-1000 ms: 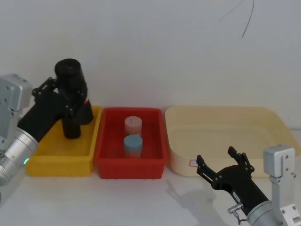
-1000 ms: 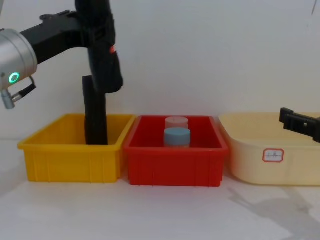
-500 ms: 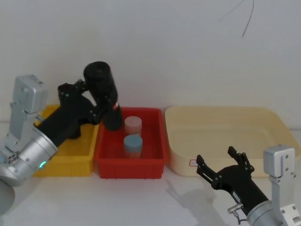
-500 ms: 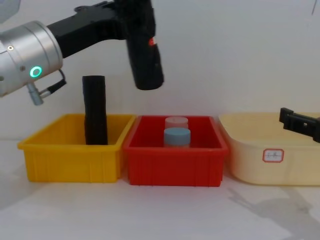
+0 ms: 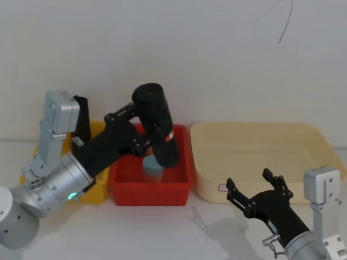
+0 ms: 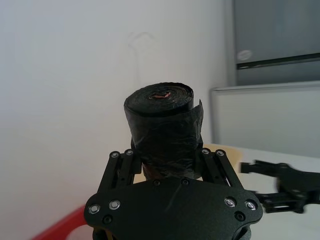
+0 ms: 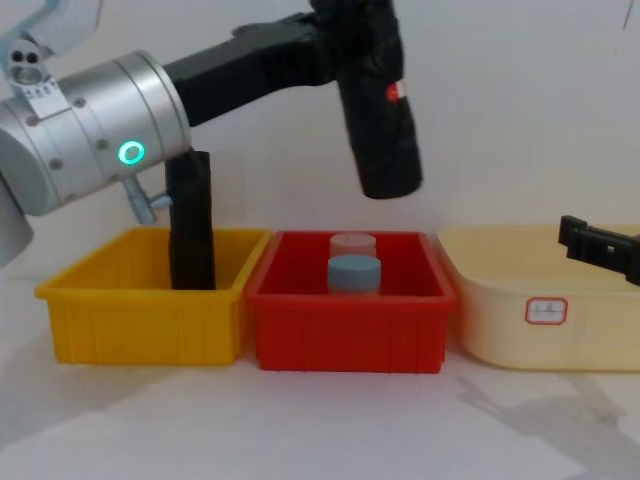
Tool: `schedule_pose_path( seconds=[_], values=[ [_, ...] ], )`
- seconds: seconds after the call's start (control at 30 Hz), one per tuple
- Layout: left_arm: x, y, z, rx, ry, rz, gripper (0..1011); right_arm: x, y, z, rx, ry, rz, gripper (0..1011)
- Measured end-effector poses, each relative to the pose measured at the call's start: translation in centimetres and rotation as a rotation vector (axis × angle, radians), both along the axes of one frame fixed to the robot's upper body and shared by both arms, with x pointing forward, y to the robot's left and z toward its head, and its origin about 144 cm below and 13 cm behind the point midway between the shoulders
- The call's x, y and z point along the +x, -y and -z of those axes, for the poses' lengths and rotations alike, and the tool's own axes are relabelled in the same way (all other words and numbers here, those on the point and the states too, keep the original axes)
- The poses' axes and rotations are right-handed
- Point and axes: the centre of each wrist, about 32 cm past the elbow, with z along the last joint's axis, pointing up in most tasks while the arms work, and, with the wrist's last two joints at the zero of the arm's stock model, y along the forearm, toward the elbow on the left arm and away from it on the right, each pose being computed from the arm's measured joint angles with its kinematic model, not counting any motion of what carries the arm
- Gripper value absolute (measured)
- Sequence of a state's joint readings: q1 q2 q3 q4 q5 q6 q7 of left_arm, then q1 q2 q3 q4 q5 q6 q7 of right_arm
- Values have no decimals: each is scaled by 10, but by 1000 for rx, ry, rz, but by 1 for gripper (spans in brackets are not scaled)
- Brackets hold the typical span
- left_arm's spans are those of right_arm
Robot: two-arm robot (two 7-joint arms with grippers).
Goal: Pick up the garbage bag with the one hand and transfer it to the other hand.
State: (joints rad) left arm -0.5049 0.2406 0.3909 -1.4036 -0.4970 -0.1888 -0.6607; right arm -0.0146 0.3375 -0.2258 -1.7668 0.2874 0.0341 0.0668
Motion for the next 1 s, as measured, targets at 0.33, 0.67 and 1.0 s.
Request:
schedule_pose_path(
  seconds=[0.33,0.67,1.0],
  values=[
    [10,21,12,-33,-97,158,523,0,0,0,0,0,0,1000],
    [20,39,31,-57,-208,273,523,0,0,0,0,0,0,1000],
    [27,43,39,-63,-259,309,523,0,0,0,0,0,0,1000]
  ],
)
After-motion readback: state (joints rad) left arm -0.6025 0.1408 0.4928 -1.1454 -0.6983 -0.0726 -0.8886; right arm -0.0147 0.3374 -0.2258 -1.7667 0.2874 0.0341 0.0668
